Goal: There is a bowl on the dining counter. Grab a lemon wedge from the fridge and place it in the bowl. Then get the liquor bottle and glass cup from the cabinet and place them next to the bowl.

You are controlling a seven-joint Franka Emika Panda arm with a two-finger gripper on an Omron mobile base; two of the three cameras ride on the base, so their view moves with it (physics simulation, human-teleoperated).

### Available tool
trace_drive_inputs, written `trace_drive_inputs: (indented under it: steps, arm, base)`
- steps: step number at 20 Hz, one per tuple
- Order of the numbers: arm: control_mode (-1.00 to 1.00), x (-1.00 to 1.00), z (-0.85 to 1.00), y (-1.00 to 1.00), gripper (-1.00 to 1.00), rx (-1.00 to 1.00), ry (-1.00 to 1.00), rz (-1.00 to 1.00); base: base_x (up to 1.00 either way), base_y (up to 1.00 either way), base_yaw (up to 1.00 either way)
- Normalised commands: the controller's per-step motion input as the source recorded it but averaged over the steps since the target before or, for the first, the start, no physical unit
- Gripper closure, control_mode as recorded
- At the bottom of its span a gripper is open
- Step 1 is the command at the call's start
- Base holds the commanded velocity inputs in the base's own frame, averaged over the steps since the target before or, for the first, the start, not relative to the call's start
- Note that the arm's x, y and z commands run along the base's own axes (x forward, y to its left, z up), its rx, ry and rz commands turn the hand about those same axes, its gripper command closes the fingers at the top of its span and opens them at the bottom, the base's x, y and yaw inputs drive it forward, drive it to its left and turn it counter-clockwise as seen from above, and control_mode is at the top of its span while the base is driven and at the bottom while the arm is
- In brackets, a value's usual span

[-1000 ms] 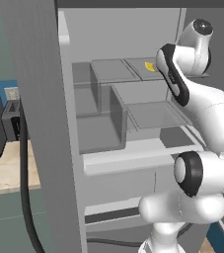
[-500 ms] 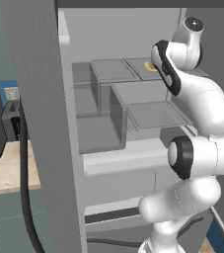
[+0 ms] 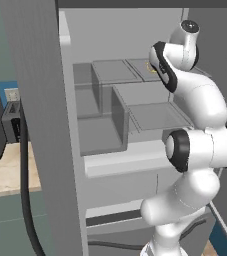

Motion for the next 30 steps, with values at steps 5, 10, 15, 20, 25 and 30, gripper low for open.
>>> trace_drive_inputs:
  steps: [5, 10, 15, 20, 25, 30]
  arm:
    - [-1.00, 0.30, -0.01, -0.04, -1.00, 0.00, 0.00, 0.00]
    - [-1.00, 0.33, 0.00, -0.06, -1.00, 0.00, 0.00, 0.00]
    - [-1.00, 0.26, -0.05, -0.04, -1.00, 0.00, 0.00, 0.00]
    - [-1.00, 0.06, -0.20, 0.00, -1.00, 0.00, 0.00, 0.00]
    - [-1.00, 0.00, -0.26, 0.03, -1.00, 0.00, 0.00, 0.01]
    - [-1.00, 0.00, -0.28, 0.08, -1.00, 0.00, 0.00, 0.03]
  base:
    - [0.00, 0.00, 0.00]
    - [0.00, 0.00, 0.00]
    - [0.00, 0.00, 0.00]
    - [0.00, 0.00, 0.00]
    - [0.00, 0.00, 0.00]
    - [0.00, 0.00, 0.00]
